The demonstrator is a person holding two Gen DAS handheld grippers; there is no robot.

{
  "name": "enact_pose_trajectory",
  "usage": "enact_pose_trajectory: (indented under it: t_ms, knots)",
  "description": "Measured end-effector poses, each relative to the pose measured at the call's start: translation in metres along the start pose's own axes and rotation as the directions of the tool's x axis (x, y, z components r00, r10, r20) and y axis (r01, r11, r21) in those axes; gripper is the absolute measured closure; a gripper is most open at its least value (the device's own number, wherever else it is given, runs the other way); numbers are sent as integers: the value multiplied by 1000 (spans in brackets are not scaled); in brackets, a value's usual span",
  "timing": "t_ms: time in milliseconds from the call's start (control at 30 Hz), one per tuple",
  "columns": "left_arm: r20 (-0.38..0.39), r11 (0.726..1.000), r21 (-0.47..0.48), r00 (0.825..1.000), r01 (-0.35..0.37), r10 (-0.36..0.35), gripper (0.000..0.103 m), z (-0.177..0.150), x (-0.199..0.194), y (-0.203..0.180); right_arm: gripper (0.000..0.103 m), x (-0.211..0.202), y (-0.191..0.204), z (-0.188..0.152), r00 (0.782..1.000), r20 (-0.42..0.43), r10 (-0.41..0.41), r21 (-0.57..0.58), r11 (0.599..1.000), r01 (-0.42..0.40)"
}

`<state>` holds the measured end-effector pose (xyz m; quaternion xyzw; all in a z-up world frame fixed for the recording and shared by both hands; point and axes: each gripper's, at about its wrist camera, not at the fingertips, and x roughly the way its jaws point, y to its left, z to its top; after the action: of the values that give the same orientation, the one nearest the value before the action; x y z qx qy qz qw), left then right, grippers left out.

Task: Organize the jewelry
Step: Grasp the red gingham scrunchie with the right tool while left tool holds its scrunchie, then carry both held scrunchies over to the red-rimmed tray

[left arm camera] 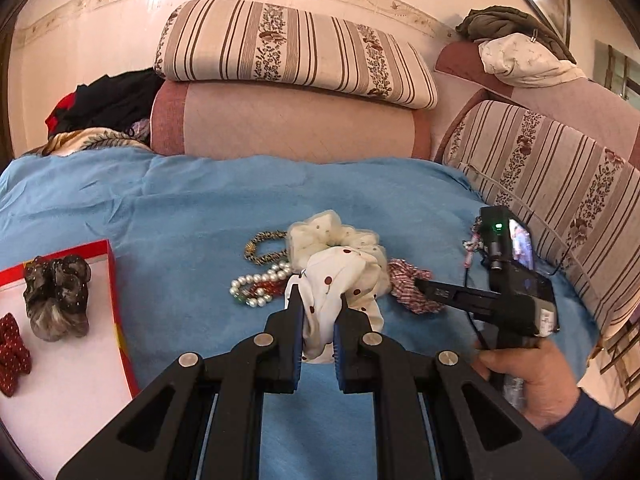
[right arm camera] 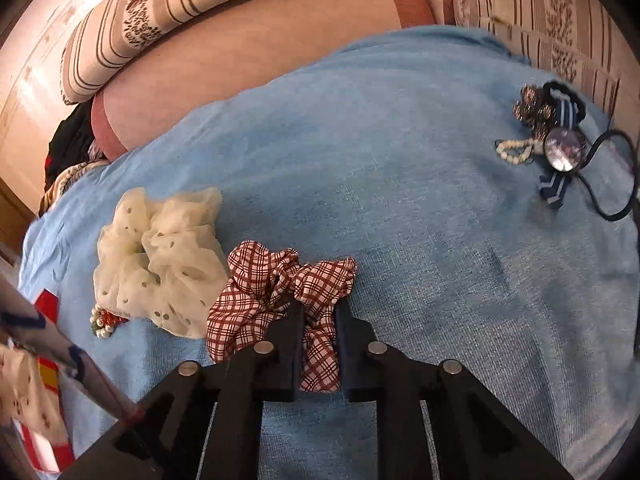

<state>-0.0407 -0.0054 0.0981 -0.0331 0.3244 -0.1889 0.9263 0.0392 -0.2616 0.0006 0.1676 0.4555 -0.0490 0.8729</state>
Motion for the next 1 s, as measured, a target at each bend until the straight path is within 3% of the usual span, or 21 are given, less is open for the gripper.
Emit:
enact_pose_trajectory:
  t_ms: [333,633,1000]
  knots:
    - [23,1000,28,1000,9,-10,91,-5,6,9,93,-55,-13,5,988,144,54,41,997,-61]
    - [44,999,36,999,-24,22,91,-7,5,11,93,-69,-10,-10,983,149,109,29,993,-114]
    - [55,997,61,998,-38,35,91,-12,-2,-1,93,-110,-26,-40,979,189,81,16,996,-85]
